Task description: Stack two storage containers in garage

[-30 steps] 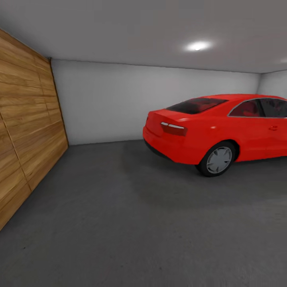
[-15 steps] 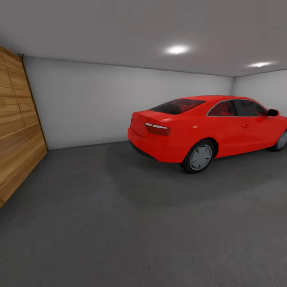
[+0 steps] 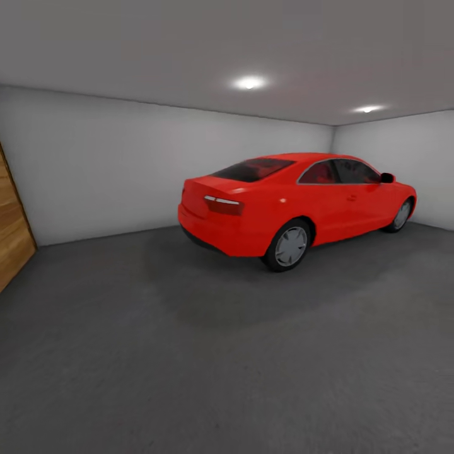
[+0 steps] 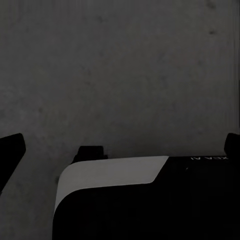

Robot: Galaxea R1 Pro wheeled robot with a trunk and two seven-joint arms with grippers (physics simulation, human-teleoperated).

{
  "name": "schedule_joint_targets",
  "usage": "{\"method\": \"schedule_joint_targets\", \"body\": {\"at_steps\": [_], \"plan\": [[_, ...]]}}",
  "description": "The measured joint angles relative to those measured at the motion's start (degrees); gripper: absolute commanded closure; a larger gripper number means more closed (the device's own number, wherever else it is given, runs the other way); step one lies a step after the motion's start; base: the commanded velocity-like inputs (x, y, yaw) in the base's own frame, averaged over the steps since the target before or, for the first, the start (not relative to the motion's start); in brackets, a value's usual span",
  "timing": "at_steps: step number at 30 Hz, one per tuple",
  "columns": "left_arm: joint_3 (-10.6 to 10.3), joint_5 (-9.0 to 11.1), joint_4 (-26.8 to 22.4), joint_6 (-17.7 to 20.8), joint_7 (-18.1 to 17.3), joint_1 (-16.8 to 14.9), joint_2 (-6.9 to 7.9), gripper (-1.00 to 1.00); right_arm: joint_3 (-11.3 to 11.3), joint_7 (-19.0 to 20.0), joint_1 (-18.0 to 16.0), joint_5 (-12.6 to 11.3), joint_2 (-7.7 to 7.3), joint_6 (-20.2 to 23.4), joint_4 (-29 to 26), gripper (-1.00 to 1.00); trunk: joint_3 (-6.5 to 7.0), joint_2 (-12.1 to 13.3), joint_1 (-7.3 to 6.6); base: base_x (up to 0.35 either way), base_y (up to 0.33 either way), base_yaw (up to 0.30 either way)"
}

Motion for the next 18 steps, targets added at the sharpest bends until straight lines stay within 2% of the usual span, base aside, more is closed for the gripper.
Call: {"method": "schedule_joint_targets", "body": {"at_steps": [18], "plan": [[0.0,0.0,0.0,0.0,0.0,0.0,0.0,-1.0,0.0,0.0,0.0,0.0,0.0,0.0,0.0,-1.0,0.52,0.0,0.0,0.0,0.0,-0.264]]}}
